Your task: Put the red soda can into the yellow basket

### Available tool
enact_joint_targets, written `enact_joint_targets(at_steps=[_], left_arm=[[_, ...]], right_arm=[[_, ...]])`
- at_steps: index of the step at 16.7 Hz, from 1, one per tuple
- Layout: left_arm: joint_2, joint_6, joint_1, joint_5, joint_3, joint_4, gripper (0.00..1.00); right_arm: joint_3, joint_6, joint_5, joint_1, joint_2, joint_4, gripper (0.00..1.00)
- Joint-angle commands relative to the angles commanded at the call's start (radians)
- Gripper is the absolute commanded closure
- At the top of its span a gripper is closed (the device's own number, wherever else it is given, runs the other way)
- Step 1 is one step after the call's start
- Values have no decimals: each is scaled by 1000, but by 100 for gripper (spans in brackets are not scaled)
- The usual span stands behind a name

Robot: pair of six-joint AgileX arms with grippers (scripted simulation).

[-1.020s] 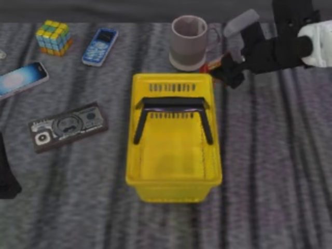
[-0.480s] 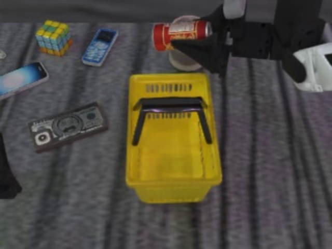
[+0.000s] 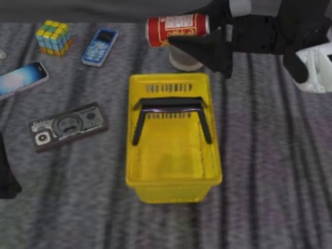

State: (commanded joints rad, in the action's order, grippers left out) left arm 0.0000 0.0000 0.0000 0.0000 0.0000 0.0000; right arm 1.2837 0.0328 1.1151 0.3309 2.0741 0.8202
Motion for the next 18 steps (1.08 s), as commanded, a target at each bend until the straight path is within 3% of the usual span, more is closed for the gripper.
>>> enact_joint_targets(at_steps=[4, 11, 16, 18], left_arm=[[0, 0, 0, 0, 0, 0, 0], [0, 0, 0, 0, 0, 0, 0], [0, 0, 0, 0, 0, 0, 0], [0, 0, 0, 0, 0, 0, 0]], right_arm=[[-5, 0, 1, -3, 42, 39, 100], [-64, -4, -3, 4, 240, 300, 100], [-69, -5, -4, 4, 252, 313, 100], [-69, -5, -4, 4, 252, 313, 85]])
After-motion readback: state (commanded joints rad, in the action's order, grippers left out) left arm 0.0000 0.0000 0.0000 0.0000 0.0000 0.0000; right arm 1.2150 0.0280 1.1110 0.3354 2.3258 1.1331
